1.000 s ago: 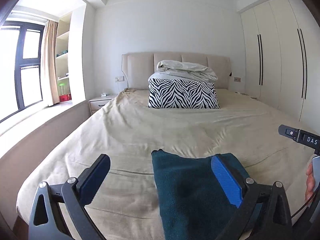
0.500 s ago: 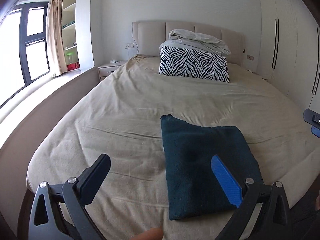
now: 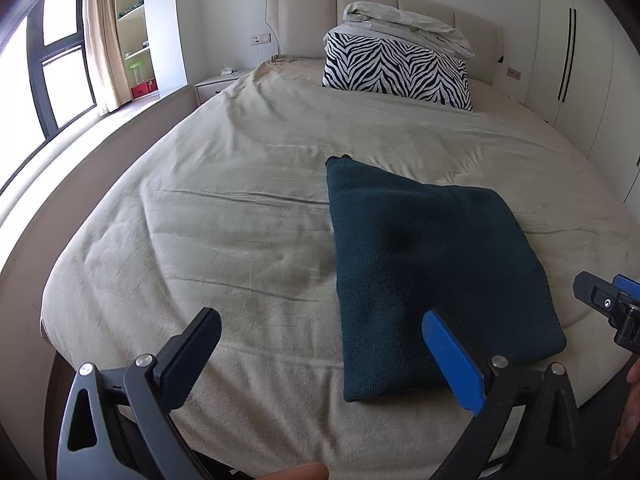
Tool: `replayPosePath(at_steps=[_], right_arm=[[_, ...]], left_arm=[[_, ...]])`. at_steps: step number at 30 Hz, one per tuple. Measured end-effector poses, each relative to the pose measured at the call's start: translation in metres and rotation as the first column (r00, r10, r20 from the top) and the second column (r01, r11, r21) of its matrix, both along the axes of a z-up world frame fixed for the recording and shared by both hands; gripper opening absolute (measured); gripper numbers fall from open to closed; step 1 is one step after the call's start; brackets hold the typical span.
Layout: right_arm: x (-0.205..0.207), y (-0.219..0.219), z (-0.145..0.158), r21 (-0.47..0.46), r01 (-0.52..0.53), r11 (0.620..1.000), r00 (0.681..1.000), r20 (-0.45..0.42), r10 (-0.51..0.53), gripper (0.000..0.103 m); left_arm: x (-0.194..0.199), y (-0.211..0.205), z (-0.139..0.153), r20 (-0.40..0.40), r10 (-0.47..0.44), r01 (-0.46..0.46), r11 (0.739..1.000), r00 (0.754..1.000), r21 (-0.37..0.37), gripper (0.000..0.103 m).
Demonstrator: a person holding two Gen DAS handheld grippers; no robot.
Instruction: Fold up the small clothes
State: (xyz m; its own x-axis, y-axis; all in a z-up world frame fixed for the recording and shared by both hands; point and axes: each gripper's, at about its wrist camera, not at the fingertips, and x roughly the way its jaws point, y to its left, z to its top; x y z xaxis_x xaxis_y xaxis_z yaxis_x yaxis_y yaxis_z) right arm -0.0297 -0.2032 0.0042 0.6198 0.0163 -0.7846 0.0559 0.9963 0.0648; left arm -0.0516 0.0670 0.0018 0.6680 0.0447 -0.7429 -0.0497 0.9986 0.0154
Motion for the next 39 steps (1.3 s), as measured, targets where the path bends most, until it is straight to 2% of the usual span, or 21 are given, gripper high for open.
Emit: replayPosePath(at_steps=[4, 11, 39], right_arm=[[0.000, 0.006, -0.006, -0.059, -0.001, 0.998, 1.000, -0.019, 0.000, 0.103], [0.000, 0.005, -0.010, -0.087, 0.014, 0.996, 0.999, -0.035, -0.017, 0.103], [0.000, 0.008, -0.013, -0.102, 0.005, 0.995, 0.999, -0.052, -0.011, 0.103]], left_arm=[[0.002, 0.003, -0.004, -0.005, 0.010, -0.010, 1.000, 1.000, 0.007, 0.103], [0.001, 0.001, -0.006, -0.003, 0.012, -0.012, 1.000, 1.000, 0.024, 0.103], [0.000, -0.001, -0.010, -0.009, 0.009, -0.009, 1.000, 1.000, 0.024, 0.103]])
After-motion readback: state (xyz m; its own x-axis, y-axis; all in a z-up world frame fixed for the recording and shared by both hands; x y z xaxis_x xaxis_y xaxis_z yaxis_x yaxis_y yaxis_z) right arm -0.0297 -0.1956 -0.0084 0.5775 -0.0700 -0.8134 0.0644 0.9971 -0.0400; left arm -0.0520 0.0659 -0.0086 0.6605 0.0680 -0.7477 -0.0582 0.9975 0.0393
